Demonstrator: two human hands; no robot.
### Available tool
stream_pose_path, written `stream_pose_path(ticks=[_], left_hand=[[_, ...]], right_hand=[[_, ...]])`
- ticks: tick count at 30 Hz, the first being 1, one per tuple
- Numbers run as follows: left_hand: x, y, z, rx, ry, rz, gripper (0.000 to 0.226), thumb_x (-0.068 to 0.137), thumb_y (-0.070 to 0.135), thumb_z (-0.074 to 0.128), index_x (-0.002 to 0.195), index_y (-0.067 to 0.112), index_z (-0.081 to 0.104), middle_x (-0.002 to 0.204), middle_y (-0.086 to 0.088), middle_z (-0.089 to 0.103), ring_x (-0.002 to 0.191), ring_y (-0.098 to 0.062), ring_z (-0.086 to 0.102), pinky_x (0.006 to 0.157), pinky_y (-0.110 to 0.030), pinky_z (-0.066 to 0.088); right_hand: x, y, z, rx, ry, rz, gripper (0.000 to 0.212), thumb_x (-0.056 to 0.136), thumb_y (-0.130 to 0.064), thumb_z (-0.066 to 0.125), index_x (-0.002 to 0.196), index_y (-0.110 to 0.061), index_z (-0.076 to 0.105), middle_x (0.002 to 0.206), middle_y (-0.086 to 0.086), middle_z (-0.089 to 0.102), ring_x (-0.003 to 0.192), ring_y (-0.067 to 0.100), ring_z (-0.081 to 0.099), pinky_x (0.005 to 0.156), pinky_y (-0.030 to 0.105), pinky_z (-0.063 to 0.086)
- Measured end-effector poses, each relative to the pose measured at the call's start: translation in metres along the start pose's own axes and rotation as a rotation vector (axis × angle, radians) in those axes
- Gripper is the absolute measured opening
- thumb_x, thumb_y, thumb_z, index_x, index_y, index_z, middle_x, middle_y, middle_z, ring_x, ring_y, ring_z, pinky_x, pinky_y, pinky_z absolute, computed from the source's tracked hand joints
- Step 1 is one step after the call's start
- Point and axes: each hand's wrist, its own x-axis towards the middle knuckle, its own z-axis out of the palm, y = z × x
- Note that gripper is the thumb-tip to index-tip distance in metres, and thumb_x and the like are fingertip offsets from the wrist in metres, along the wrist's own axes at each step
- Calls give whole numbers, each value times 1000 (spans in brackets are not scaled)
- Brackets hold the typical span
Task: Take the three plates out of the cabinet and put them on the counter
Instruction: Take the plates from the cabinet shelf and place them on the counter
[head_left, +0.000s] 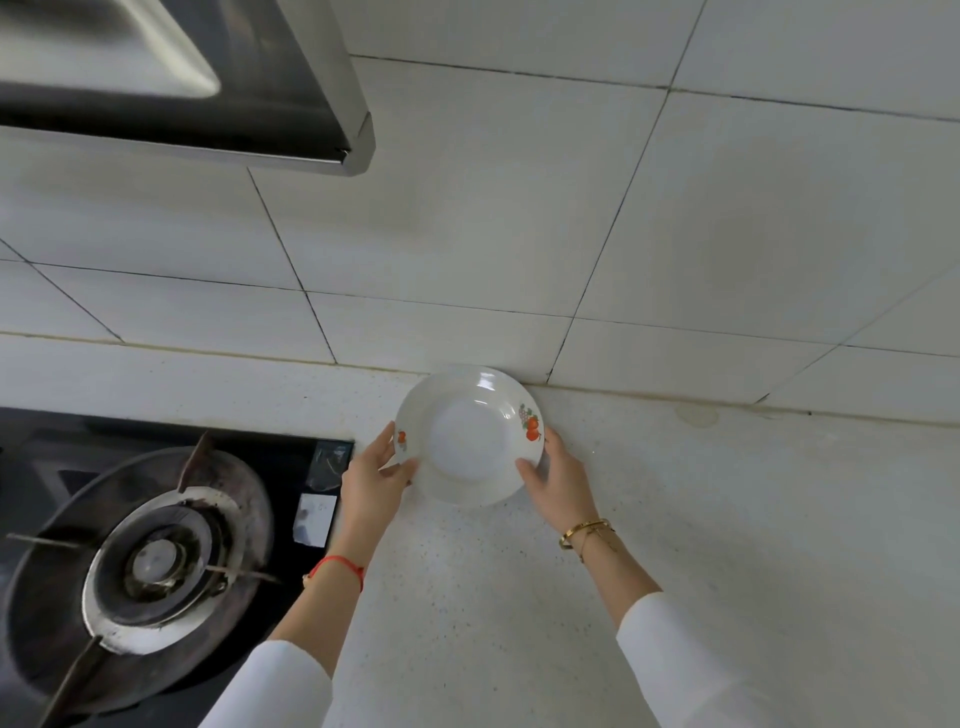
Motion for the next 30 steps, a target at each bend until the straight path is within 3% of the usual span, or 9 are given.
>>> stream_pose_path(ticks=[9, 14, 17, 21, 30], left_hand=[[-5, 7, 0, 89, -2, 5, 66, 86, 14, 70, 145, 24, 42, 132, 2, 62, 80, 0, 67, 93, -34, 52], [-12, 19, -7, 281, 20, 10, 61, 94, 34, 58, 149, 21, 35, 139, 3, 57, 106, -15, 65, 83, -29, 49], [-20, 31, -13, 415, 57, 90, 58, 97, 39, 50, 149, 18, 34, 145, -1, 50, 122, -20, 58, 93, -38, 52], [-35, 50, -21, 571, 39, 254, 54, 100, 35, 44, 149, 17, 33, 150, -5, 43, 137, -24, 43, 101, -43, 46], [-90, 84, -35, 741, 40, 428, 50, 102, 28, 41, 150, 16, 32, 154, -4, 37, 146, -19, 27, 107, -40, 43]], right_hand=[[-1, -4, 0, -14, -30, 45, 50, 91, -21, 61, 136, -11, 43, 125, 4, 62, 115, 19, 59, 84, 17, 46], [-4, -9, -8, -84, -25, 90, 58, 91, -30, 60, 140, -9, 36, 136, 8, 53, 126, 25, 51, 93, 27, 44], [-10, -13, -19, -174, -18, 109, 66, 95, -36, 53, 148, -9, 25, 151, 10, 35, 140, 28, 35, 108, 36, 36], [-24, -21, -35, -251, -21, 51, 61, 98, -38, 45, 150, -14, 21, 159, 9, 21, 149, 26, 13, 117, 41, 22], [-79, -42, -71, -296, 59, -103, 57, 100, -36, 39, 151, -16, 21, 160, 3, 19, 150, 18, 8, 121, 36, 17]])
